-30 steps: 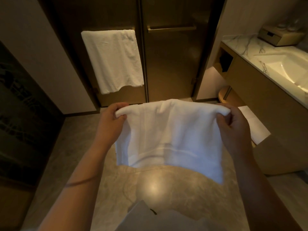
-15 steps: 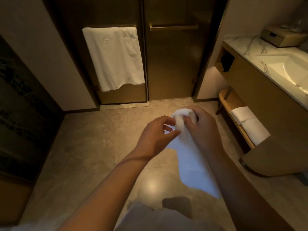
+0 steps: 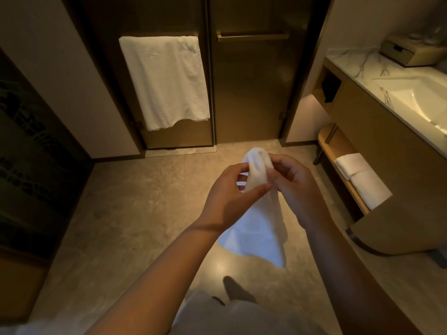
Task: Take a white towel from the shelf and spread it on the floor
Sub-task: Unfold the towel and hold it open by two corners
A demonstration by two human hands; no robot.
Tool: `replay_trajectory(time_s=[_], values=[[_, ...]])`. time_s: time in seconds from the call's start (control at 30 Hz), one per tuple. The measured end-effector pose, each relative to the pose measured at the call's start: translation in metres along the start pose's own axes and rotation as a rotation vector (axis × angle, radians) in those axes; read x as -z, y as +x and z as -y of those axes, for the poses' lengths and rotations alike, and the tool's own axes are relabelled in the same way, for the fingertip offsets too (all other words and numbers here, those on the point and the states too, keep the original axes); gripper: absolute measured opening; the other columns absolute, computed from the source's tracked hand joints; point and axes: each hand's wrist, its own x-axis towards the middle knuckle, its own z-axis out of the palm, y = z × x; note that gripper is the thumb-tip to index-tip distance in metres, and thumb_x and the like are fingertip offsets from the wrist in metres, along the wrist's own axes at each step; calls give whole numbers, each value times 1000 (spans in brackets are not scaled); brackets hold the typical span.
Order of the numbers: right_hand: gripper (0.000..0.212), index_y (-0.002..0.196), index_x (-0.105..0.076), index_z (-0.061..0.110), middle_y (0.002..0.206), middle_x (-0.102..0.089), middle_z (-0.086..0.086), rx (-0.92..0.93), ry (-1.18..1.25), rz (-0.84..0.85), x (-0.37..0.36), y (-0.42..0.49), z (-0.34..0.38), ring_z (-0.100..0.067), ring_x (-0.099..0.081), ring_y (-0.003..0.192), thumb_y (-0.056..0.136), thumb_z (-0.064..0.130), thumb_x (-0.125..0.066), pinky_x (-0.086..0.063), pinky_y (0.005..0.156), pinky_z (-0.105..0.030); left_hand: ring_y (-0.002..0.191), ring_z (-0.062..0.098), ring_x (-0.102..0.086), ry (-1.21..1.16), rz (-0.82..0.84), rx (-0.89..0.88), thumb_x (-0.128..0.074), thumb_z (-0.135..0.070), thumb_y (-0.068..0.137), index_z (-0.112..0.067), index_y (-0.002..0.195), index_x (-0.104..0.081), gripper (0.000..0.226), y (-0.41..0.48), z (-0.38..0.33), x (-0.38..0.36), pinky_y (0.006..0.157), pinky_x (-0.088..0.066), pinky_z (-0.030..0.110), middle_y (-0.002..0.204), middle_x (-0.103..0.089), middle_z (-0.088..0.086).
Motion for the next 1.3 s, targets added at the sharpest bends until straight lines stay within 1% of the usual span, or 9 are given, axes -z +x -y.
replay_trajectory(time_s=[0.17,0.23,0.3,0.4,0.5,0.7,1.03,1.2,1.3], values=[[32,113,-59,50,108,-63,34,36,-48,90,-4,3,3,9,-59,101,92,26,-58,-45,73,-3,102,1,-56,63,-21,-6,-72,-44,75,-26,123,-52,55,1,3,5,81,-51,21,117,-55,-13],[31,115,-60,49,109,-63,33,30,-54,100,-5,5,1,8,-60,101,92,28,-58,-49,74,-10,101,1,-57,90,-33,-19,-69,-40,79,-26,122,-52,49,1,5,6,81,-52,22,115,-55,-14],[32,116,-60,50,110,-63,33,35,-66,100,-7,8,2,7,-60,102,93,28,-57,-49,78,-14,99,1,-58,100,-57,-13,-62,-37,81,-23,121,-53,44,1,4,7,81,-54,28,116,-57,-12],[36,110,-58,56,106,-61,39,85,-104,70,-12,10,7,11,-57,102,93,24,-55,-43,73,-1,92,6,-60,109,-99,-1,-50,-33,77,-21,115,-57,40,4,1,9,78,-55,39,106,-63,-7],[35,119,-56,47,99,-55,48,130,-177,-7,-20,8,6,19,-53,99,93,23,-54,-37,73,4,80,12,-62,107,-121,-16,-46,-32,79,-20,100,-63,29,6,-3,8,70,-54,46,88,-66,-5],[41,124,-55,42,97,-51,52,156,-201,-40,-19,9,-1,21,-52,98,89,20,-59,-40,70,2,72,0,-60,135,-138,-48,-45,-37,89,-28,89,-64,21,12,-1,4,60,-50,30,77,-66,-10],[17,107,-63,32,89,-59,30,112,-322,-238,-8,7,-18,10,-57,87,95,26,-53,-42,68,-3,70,3,-53,336,-154,-144,-43,-34,97,-29,98,-60,17,31,0,11,57,-34,10,78,-60,-15],[15,108,-63,22,97,-66,10,201,-458,-217,4,11,-15,-4,-59,86,98,26,-52,-53,77,-27,61,2,-53,421,-166,-204,-47,-37,95,-37,101,-47,6,31,-1,19,49,-33,16,69,-59,-11],[21,114,-62,20,102,-66,9,260,-492,-155,5,11,-9,-2,-58,88,97,28,-53,-50,78,-21,62,4,-52,456,-136,-257,-48,-40,93,-41,99,-46,6,31,-3,19,51,-32,17,70,-60,-11]])
